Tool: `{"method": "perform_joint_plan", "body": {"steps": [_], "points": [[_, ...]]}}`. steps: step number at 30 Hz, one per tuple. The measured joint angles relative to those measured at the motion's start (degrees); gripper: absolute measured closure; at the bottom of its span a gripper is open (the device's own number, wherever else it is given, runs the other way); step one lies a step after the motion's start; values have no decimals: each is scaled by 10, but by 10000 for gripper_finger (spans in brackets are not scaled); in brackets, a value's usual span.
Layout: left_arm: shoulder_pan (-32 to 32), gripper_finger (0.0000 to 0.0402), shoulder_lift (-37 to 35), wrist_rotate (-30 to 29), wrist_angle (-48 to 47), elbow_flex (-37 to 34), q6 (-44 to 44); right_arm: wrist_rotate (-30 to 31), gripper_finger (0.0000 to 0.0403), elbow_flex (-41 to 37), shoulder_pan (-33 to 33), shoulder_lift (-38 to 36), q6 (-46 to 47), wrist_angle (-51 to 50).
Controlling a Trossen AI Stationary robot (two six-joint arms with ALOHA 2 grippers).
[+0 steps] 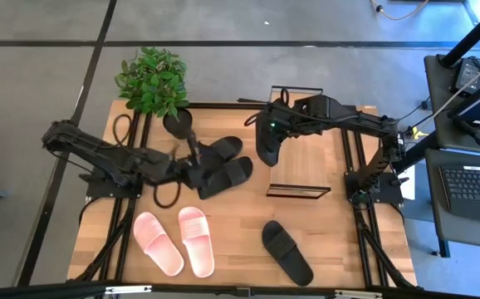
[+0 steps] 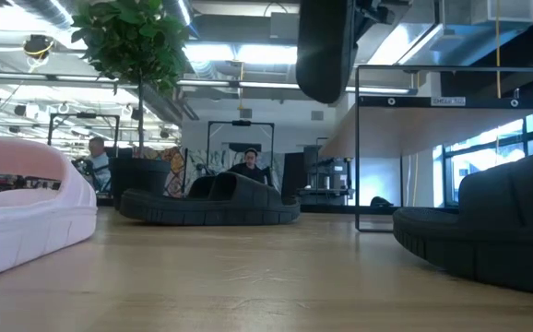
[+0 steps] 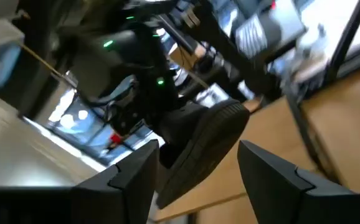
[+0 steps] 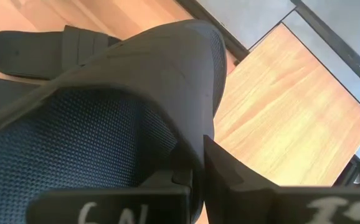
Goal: Pick and place slides into the shelf
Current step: Put the black slide on the shelf
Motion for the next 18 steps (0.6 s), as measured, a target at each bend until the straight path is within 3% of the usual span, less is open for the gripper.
{"method": "perform_joint_plan", "body": {"steps": [7, 13, 18], "points": [[-23, 191, 106, -69, -10, 71, 134, -9, 390, 0, -1, 0, 14, -1], [-23, 191, 169, -119, -10, 135, 153, -13, 390, 0, -1, 2, 15, -25], [-20, 191, 198, -122, -11, 159, 152, -12, 390, 0, -1, 8, 14, -31]]}}
